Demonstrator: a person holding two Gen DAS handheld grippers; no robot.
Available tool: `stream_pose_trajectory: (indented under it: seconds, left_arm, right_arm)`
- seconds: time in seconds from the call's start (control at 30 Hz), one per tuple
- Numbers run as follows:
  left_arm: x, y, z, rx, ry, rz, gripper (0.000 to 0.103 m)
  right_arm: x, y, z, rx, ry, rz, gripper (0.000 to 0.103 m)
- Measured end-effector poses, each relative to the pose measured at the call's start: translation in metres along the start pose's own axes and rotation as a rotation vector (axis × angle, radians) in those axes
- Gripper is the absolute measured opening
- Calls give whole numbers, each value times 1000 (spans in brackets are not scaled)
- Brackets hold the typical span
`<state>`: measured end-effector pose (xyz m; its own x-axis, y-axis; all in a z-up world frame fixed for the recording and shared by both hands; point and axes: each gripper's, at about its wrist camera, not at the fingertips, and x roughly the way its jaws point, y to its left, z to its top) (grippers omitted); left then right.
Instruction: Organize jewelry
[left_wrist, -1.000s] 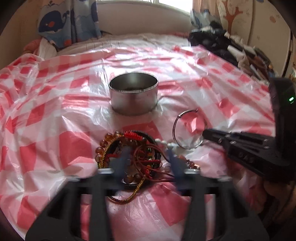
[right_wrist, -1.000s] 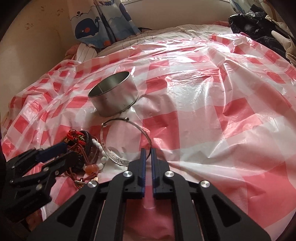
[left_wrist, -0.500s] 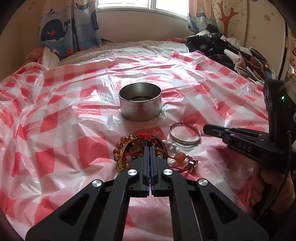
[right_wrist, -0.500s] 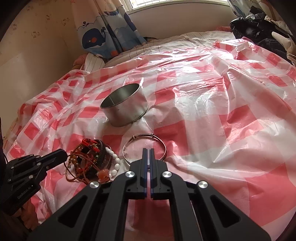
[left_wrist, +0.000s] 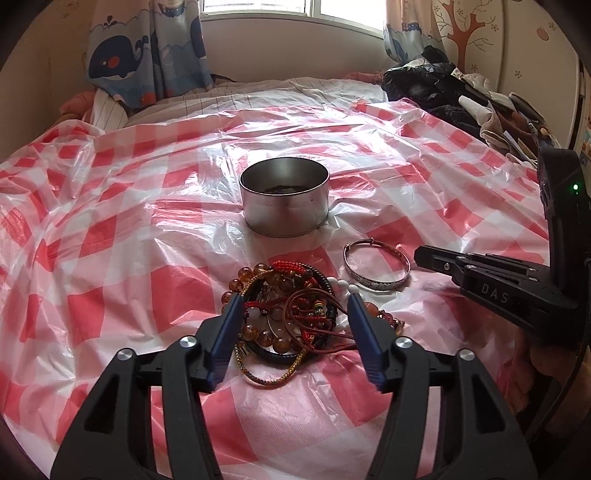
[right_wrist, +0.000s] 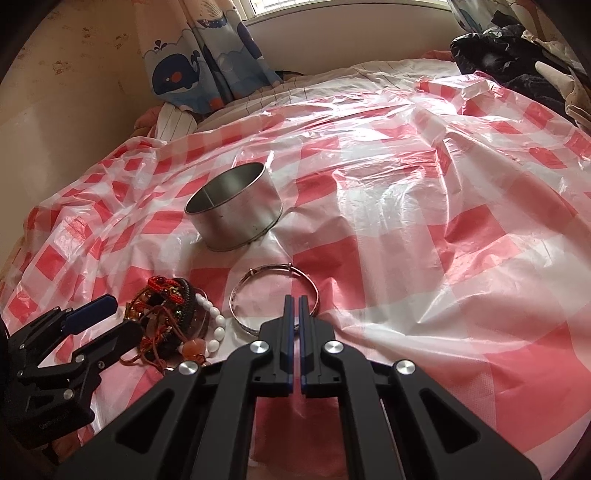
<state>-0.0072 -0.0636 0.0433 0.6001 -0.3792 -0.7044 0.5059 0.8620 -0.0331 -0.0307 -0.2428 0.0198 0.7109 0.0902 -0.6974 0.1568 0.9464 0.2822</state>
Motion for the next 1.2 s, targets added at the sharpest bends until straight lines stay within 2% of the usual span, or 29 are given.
stream_pose_trajectory:
  seconds: [0.03, 0.07, 0.1, 0.17, 0.2, 0.23, 0.27, 0.3, 0.33, 0.37, 0.4, 0.47, 0.53, 0.77, 1.03, 1.07, 1.1, 1.13, 1.2]
  left_arm:
    - [1, -1, 0, 3, 3, -1, 59]
    - [3, -2, 0, 5, 5, -2, 60]
    - [5, -3, 0, 8, 8, -2, 63]
    - [10, -6, 0, 14, 17, -5, 63]
    - [15, -8, -1, 24, 29, -18, 61]
    - [19, -11, -2, 34, 44, -28, 53]
    - [25, -15, -4, 52, 78, -29, 17]
    - [27, -18, -5, 65, 89, -29, 14]
    - [24, -20, -5, 72, 83, -23, 13]
    - [19, -20, -4, 71, 75, -30, 1]
    - [10, -17, -2, 57, 58, -42, 1]
    - [-6, -9, 4, 35, 25, -57, 1]
    - [-22, 0, 9, 24, -3, -58, 1]
    - [-40, 18, 26, -21, -39, -83, 1]
    - [-46, 16, 58, -16, -90, -106, 1]
    - [-46, 14, 63, -13, -97, -105, 1]
    - [-47, 14, 67, -10, -105, -105, 2]
    - [-47, 13, 73, -8, -113, -106, 1]
    - [-46, 13, 83, -5, -127, -110, 2]
  right_arm:
    - [0, 0, 0, 2, -2, -4, 24]
    - [-1, 1, 0, -2, -12, -19, 50]
    - [-3, 2, 0, -8, -27, -33, 54]
    - [-2, 4, 2, -24, -29, -45, 54]
    - [2, 3, 1, -30, -15, -64, 54]
    - [7, 4, 1, -38, 5, -79, 54]
    - [13, 5, -1, -53, 33, -93, 53]
    - [18, 9, -2, -81, 50, -108, 52]
    - [19, 12, -3, -102, 57, -101, 40]
    - [21, 14, -4, -112, 68, -89, 24]
    - [23, 14, -5, -114, 84, -78, 22]
    - [21, 12, -6, -102, 83, -60, 7]
    - [17, 10, -6, -88, 71, -36, 0]
    - [-3, 6, 3, -29, 4, 46, 0]
    - [23, 13, 7, -48, 102, 3, 1]
    - [26, 15, 7, -58, 104, -3, 9]
    - [28, 17, 7, -67, 104, -6, 24]
    - [30, 19, 7, -76, 109, -25, 61]
    - [32, 22, 7, -94, 105, -26, 63]
